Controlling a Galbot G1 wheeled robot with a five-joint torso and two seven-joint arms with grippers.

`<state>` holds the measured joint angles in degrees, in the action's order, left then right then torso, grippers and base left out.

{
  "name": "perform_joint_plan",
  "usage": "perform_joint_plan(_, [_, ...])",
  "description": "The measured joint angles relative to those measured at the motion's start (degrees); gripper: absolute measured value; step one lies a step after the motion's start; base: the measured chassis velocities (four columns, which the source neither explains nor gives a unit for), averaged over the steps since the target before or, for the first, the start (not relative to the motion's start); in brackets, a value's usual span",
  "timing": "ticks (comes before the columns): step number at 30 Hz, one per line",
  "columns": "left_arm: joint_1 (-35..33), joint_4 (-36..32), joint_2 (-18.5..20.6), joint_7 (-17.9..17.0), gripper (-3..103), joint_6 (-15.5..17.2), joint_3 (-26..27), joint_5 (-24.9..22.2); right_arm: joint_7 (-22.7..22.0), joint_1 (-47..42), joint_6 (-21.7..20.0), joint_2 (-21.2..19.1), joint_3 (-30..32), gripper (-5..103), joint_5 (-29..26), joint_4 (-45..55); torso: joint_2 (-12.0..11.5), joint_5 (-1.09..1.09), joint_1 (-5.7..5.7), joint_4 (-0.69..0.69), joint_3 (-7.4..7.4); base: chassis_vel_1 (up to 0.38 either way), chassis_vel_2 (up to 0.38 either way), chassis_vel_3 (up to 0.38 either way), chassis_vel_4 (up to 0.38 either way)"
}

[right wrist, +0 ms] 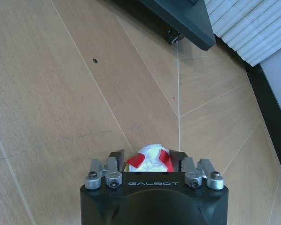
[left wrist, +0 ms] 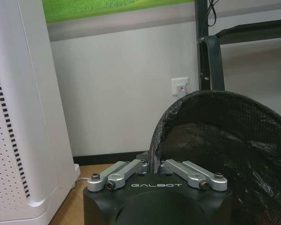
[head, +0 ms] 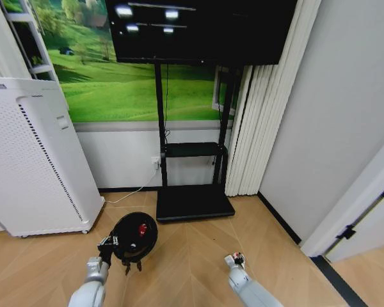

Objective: Pick up the trash bin and place the garbage on the floor into it.

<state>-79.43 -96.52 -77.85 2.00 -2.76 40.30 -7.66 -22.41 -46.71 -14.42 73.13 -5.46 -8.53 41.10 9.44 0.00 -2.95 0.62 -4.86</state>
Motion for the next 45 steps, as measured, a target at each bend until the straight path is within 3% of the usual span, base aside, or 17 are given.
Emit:
perform_joint_plan(4, [0.2, 0.3, 0.0, 0.0, 4, -0.1, -0.1, 0.0, 0.0, 0.0, 0.1, 0.1, 0.0, 46, 0.1, -0.2, 0.0, 0.0, 0.0, 0.0, 0.0, 0.0, 0.0, 0.0, 0.0])
perform_joint_plan(5, [0.3, 0.4, 0.1, 0.0, 4, -0.1, -0.1, 0.0, 0.0, 0.0, 0.1, 0.1, 0.1, 35, 0.1, -0.2, 0.0, 0.0, 0.0, 0.0, 0.0, 0.0, 0.0, 0.0, 0.0])
perform_joint_plan(8, [0.4, 0.5, 0.1, 0.0, 4, -0.1, -0.1, 0.0, 0.0, 0.0, 0.1, 0.1, 0.1, 30, 0.1, -0.3, 0.0, -0.01, 0.0, 0.0, 0.0, 0.0, 0.0, 0.0, 0.0])
perform_joint_plan(10, [0.5, 0.7, 0.0, 0.0, 4, -0.2, -0.2, 0.0, -0.1, 0.0, 0.1, 0.1, 0.1, 19, 0.2, -0.6, 0.0, 0.0, 0.0, 0.0, 0.0, 0.0, 0.0, 0.0, 0.0])
perform_joint_plan(17, [0.5, 1.0, -0.1, 0.0, 4, -0.5, -0.3, 0.2, -0.3, -0.7, 0.2, 0.1, 0.1, 2, 0.1, -0.5, 0.0, 0.0, 0.0, 0.0, 0.0, 0.0, 0.0, 0.0, 0.0])
perform_joint_plan(22, [0.5, 1.1, -0.2, 0.0, 4, -0.6, -0.4, 0.3, -1.5, -2.2, -0.8, -1.0, 0.1, 2, -2.0, 2.9, 0.0, 0.03, 0.0, 0.01, 0.0, 0.0, 0.0, 0.0, 0.0])
perform_joint_plan(24, [0.6, 1.1, -0.1, 0.0, 4, -0.6, -0.6, 0.4, -3.8, -3.9, -4.4, -4.1, 0.3, 2, -7.4, 10.7, 0.0, 0.02, 0.0, 0.0, 0.0, 0.0, 0.0, 0.0, 0.0])
perform_joint_plan(25, [0.6, 1.1, -0.1, 0.0, 4, -0.6, -0.6, 0.4, -3.8, -3.9, -4.4, -4.1, 0.3, 2, -7.4, 10.7, 0.0, 0.02, 0.0, 0.0, 0.0, 0.0, 0.0, 0.0, 0.0])
perform_joint_plan(29, [1.0, 1.0, 0.0, 0.0, 4, -0.6, -1.5, 0.7, -7.3, -6.6, -9.2, -11.7, 0.9, 2, -16.0, 24.3, 0.0, -0.03, 0.0, 0.03, 0.0, 0.0, 0.0, 0.0, 0.0])
perform_joint_plan(31, [1.1, 0.8, -0.1, 0.1, 4, -0.6, -1.9, 0.9, -8.1, -7.2, -9.4, -13.1, 1.1, 2, -16.9, 27.7, 0.0, 0.01, 0.0, 0.03, 0.0, 0.0, 0.0, 0.0, 0.0])
perform_joint_plan(32, [1.3, 0.7, -0.1, 0.1, 4, -0.6, -2.8, 1.3, -8.9, -8.3, -9.7, -16.0, 1.4, 2, -18.9, 34.2, 0.0, 0.0, 0.0, -0.01, 0.0, 0.0, 0.0, 0.0, 0.0])
perform_joint_plan(42, [2.2, 0.9, -0.1, 0.1, 4, -0.5, -4.1, 1.8, -8.5, -12.1, -9.7, -21.6, 2.4, 2, -21.4, 47.9, 0.0, -0.02, 0.0, 0.01, 0.0, 0.0, 0.0, 0.0, 0.0])
perform_joint_plan(45, [2.4, 1.0, -0.4, 0.1, 4, -0.6, -4.3, 2.1, -5.6, -15.0, -6.2, -24.4, 3.3, 2, -20.8, 56.4, 0.0, 0.0, 0.0, 0.02, 0.01, 0.0, 0.0, 0.0, 0.0])
